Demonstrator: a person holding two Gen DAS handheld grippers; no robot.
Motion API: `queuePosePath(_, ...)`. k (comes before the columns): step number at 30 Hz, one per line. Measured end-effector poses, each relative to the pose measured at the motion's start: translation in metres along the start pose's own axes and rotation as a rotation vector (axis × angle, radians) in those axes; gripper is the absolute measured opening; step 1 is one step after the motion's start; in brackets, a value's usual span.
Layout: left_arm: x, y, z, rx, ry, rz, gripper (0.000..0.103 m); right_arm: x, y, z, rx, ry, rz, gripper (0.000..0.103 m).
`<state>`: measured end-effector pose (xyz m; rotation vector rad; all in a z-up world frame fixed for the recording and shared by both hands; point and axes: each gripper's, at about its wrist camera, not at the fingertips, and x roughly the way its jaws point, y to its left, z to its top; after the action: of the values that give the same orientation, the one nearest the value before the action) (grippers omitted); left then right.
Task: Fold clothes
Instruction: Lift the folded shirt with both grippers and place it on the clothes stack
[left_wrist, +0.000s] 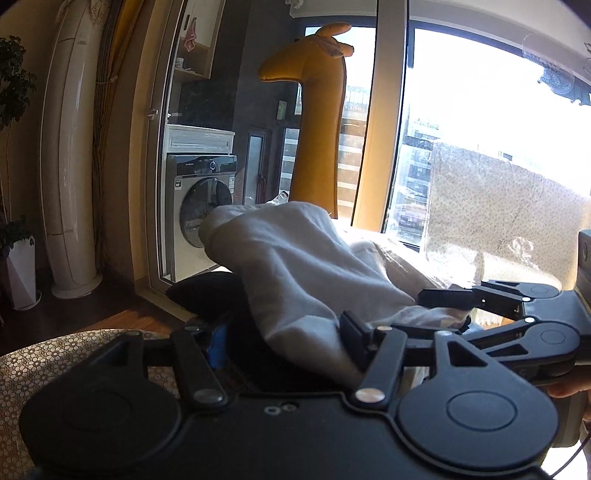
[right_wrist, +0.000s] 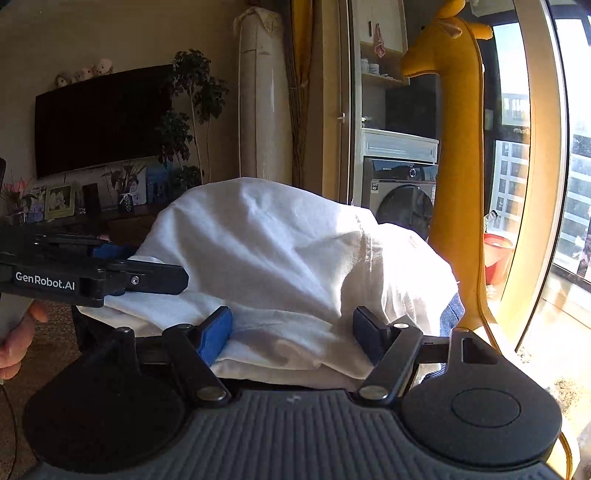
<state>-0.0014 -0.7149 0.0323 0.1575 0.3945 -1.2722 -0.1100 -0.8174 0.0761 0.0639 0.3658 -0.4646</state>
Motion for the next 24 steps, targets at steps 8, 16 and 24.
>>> queuePosePath(8,-0.059,0.027,-0.015,-0.086,-0.009,0.014,0.103,-0.012,0.019,0.007,-0.064,-0.03,-0.08,0.076)
queuePosePath(16,-0.133,0.049,-0.038,-0.101,-0.079,0.124,0.103,-0.049,0.041,0.0,-0.012,-0.103,-0.098,0.092)
queuePosePath(24,-0.24,0.04,-0.063,-0.006,-0.164,0.321,0.103,-0.113,0.118,-0.009,0.009,-0.228,-0.013,0.1)
